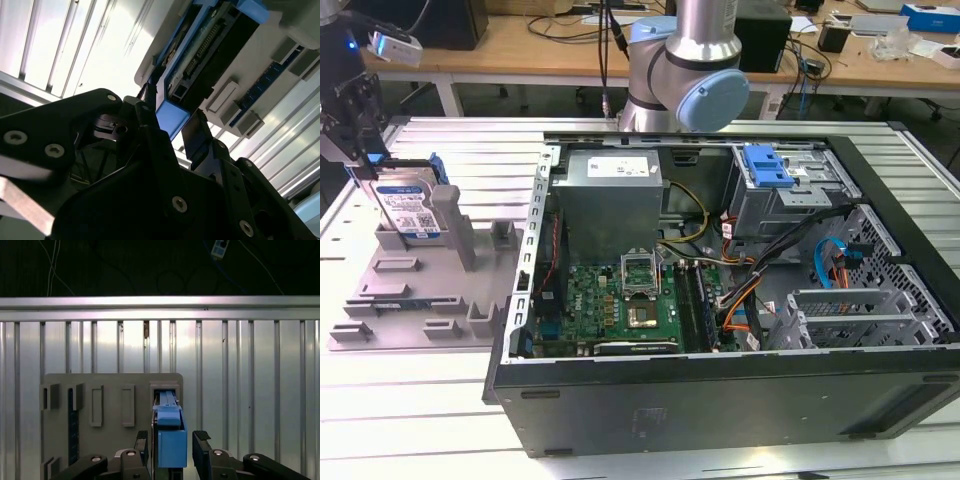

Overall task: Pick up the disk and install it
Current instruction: 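Pick up the disk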

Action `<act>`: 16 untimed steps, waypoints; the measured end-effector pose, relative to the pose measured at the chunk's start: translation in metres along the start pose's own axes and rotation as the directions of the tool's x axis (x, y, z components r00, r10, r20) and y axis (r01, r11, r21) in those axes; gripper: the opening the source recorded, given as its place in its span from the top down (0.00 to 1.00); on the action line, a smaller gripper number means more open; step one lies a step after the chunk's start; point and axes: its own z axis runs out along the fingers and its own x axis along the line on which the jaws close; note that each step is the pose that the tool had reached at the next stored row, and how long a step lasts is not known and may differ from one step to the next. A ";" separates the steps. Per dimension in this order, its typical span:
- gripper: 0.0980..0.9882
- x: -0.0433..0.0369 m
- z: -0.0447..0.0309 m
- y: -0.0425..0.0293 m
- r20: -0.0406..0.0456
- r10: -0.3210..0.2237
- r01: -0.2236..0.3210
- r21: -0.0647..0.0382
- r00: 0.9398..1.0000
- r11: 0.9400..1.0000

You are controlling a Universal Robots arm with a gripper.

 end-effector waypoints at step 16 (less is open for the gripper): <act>0.57 -0.0001 0.0059 -0.0001 0.000 -0.001 0.001 0.000 1.000 1.000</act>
